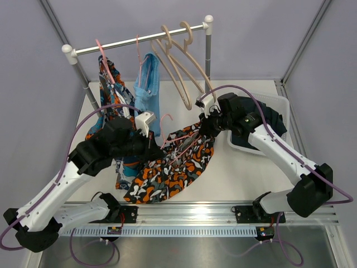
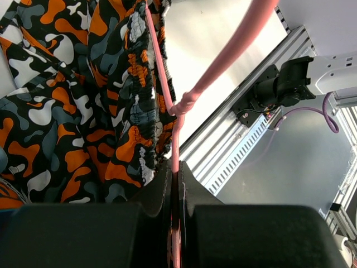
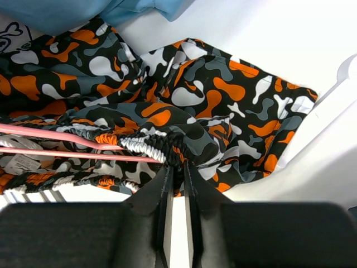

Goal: Remove the shorts from the hanger

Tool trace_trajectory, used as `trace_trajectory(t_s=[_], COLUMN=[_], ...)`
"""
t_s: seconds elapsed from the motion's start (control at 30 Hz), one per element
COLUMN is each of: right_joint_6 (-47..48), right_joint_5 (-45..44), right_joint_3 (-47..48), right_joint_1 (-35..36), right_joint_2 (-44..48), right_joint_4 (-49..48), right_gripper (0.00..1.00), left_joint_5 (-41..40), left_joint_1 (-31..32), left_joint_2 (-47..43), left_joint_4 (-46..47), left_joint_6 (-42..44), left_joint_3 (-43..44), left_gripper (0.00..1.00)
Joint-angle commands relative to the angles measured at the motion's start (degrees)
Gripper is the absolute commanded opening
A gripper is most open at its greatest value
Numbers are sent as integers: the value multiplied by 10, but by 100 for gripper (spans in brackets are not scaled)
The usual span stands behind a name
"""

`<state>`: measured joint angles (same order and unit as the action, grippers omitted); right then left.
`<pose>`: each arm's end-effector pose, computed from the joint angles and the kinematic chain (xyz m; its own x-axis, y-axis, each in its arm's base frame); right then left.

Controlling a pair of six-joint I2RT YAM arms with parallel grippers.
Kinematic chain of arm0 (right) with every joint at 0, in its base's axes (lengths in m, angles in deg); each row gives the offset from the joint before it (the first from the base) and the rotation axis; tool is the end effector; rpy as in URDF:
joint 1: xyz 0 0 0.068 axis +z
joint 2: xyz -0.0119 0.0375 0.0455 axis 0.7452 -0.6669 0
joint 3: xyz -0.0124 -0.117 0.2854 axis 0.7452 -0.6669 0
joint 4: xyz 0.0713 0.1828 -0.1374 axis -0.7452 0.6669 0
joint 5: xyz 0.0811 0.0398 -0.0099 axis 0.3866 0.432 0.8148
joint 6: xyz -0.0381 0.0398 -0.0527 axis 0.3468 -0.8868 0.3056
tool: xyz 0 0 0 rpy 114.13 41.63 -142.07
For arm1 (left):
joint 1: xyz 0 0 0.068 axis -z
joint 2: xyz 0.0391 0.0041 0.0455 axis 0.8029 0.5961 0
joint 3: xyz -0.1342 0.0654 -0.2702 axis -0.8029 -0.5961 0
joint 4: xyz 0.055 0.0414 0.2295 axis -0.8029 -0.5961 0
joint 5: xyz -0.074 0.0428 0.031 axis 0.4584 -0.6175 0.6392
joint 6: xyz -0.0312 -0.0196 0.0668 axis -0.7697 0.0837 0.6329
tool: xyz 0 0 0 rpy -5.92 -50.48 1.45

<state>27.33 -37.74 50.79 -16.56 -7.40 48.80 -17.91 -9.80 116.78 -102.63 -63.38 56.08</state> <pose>0.2366 0.1722 0.3473 -0.3854 -0.4796 -0.7883 -0.8213 0.5677 0.0562 0.0970 -0.1181 0.3911 -0.7070 0.1320 -0.6948 0.5969 0.6383 -0.4861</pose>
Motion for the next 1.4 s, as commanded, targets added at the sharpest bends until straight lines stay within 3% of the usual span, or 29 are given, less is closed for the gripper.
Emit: trace_trajectory(t_s=[0.0, 0.03, 0.1, 0.27, 0.4, 0.53, 0.57, 0.67, 0.87, 1.17, 1.37], right_joint_6=[17, 20, 19, -6, -48, -46, -43, -45, -43, -48, -40], right_joint_5=[-23, -23, -29, -70, -79, -32, 15, 137, 237, 246, 161], right_joint_3=[-6, -8, -13, -35, -47, -55, -64, -73, -108, -131, -106], right_joint_1=[4, 3, 3, -26, -117, -152, -151, -148, -101, -47, -63], right_joint_2=[16, 20, 22, 21, 6, -10, -10, -19, -5, 68, 89], right_joint_4=[-26, -28, -32, -67, -93, -93, -94, -88, -96, -100, -70], right_gripper=[14, 6, 0, 0, 0, 0, 0, 0, 0, 1, 0], left_joint_5=[20, 20, 21, 41, 59, 58, 56, 41, 53, 75, 74], left_joint_1=[3, 3, 3, 3, 3, 3, 3, 3, 3, 3, 3], left_joint_2=[-17, -18, -18, -27, -33, -32, -33, -40, -17, 37, 35], left_joint_4=[15, 13, 9, -15, -59, -93, -88, -29, 108, 197, 203], left_joint_6=[9, 9, 10, 24, 44, 53, 49, 26, 3, -1, 5], left_joint_3=[26, 26, 31, 53, 94, 129, 131, 114, 72, 66, 106], left_gripper=[0, 0, 0, 0, 0, 0, 0, 0, 0, 0, 0])
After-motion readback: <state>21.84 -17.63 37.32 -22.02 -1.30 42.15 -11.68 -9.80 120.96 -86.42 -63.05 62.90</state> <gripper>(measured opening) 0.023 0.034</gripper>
